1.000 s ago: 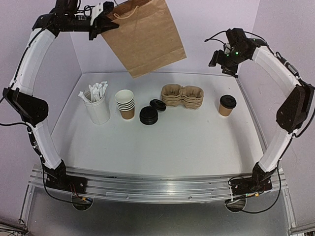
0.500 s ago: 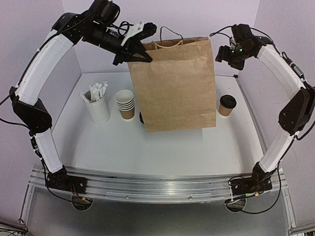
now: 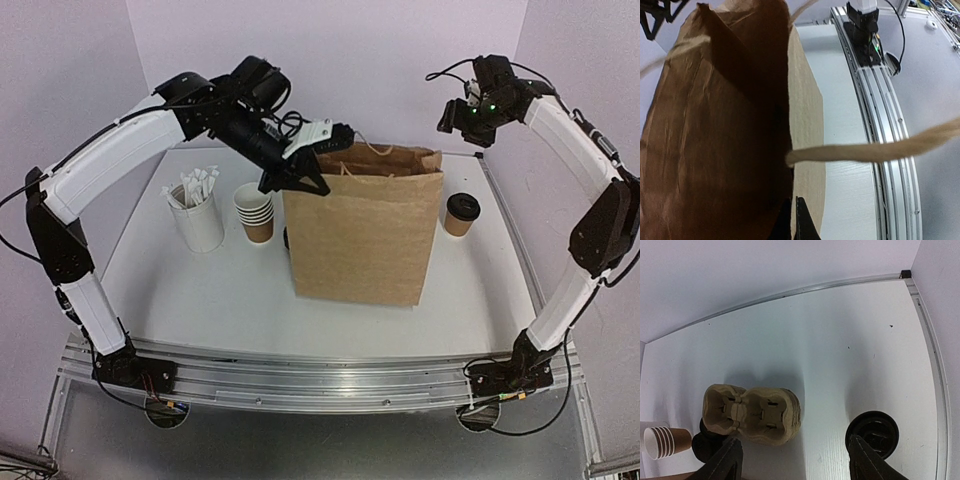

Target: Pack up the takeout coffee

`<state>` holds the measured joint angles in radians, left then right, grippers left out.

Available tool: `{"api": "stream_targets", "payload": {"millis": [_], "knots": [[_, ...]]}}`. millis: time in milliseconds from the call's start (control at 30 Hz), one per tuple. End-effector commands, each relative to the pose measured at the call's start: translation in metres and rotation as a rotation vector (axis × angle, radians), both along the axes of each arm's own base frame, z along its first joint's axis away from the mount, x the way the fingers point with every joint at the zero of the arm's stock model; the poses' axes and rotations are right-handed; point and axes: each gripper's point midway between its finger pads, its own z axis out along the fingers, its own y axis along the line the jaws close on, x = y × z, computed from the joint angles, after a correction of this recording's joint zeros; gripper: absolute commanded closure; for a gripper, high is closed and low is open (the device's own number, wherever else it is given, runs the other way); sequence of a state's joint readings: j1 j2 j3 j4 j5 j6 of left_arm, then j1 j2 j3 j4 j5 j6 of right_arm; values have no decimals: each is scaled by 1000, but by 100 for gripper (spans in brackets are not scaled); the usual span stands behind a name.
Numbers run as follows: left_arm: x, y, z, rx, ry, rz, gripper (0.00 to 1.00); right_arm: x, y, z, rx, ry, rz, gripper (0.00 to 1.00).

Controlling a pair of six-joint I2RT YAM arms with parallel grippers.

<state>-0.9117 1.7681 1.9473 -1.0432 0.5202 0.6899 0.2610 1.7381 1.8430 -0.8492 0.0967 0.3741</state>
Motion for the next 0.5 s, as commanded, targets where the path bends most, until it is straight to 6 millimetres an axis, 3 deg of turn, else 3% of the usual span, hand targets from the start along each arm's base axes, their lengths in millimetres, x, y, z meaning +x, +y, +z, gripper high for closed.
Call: {"api": "stream_targets", "payload": {"millis": [0,233,467], "knots": [[-10,9,15,-134,-122,-1,100,-12,5,19,45,-59,-2,32],[-35,13,-9,-129,-185,-30,100,-14,22,11,84,-40,-7,33],[-39,21,10,-111,-136,39,100,-15,46,20,94,-60,26,33]]}}
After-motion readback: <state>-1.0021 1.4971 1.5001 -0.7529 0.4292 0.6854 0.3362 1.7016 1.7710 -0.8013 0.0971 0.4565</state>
